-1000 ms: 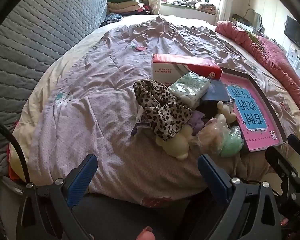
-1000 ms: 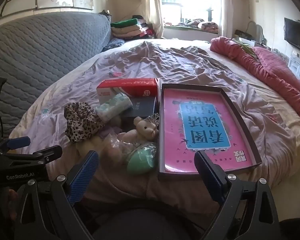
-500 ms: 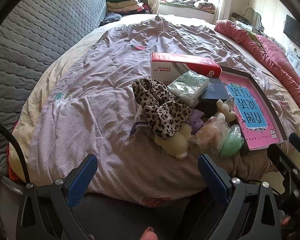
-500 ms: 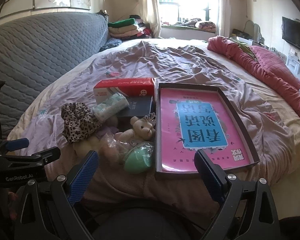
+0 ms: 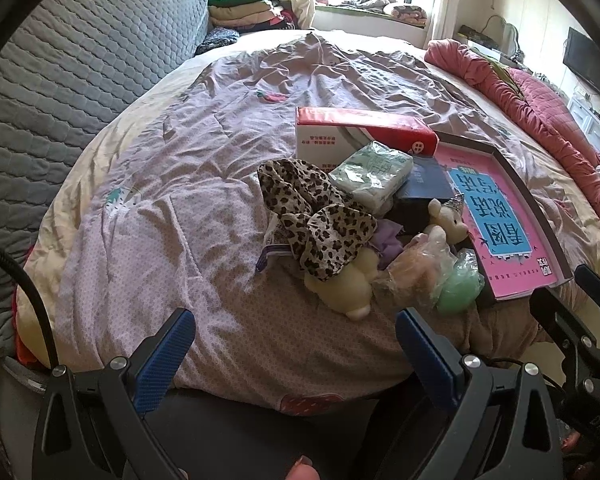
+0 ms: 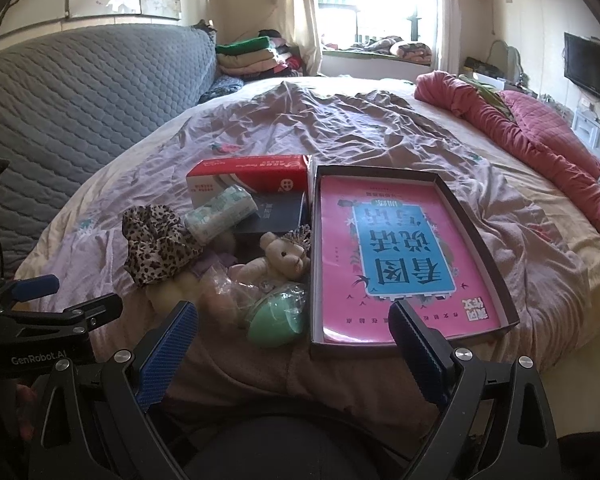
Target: Organize soft objects
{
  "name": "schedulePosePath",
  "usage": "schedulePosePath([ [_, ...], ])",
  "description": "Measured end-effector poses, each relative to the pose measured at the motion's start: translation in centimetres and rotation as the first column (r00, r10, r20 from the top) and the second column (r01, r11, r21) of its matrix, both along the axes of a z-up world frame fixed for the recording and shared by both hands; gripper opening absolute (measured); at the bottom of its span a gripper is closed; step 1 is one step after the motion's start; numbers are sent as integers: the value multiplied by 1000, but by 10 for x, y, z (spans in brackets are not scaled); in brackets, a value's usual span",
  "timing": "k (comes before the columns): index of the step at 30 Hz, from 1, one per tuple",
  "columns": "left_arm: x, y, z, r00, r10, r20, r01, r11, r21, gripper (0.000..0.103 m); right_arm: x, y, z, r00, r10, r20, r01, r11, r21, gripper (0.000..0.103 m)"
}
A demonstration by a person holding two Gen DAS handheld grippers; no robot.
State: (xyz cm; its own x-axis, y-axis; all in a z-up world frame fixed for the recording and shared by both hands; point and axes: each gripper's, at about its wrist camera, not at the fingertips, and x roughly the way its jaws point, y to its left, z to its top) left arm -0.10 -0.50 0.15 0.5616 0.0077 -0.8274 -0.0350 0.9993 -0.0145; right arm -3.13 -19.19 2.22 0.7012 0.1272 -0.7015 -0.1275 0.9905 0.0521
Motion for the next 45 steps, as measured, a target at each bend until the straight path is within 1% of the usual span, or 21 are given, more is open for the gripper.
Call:
schedulePosePath([
  [6,0,-1,-1,1000,0,3,0,1000,-4,101,0,1,0,1000,1,-2,-1,1000,0,96],
  [13,2,6,-5,1000,16,-16,-16,999,-40,101,2,3,-4,1000,12,-11,-12,1000,-2,96],
  [25,4,16,-4,999,38,-18,-39,996,-75,101,6,11,-7,999,47,-22,-48,999,-22,96],
  [32,9,27,-8,997,68,-25,-70,994,-84,101,14,22,-13,994,103,-47,-104,994,-25,96],
  [38,14,42,-12,995,100,-28,-103,989,-110,101,30,40,-24,983,169,-77,-172,985,-33,96],
  [40,18,46,-12,994,109,-27,-112,987,-118,101,36,47,-30,978,191,-88,-195,980,-35,96],
  [45,34,50,-8,992,128,-10,-128,982,-142,100,50,59,-44,972,206,-112,-212,976,-44,96],
])
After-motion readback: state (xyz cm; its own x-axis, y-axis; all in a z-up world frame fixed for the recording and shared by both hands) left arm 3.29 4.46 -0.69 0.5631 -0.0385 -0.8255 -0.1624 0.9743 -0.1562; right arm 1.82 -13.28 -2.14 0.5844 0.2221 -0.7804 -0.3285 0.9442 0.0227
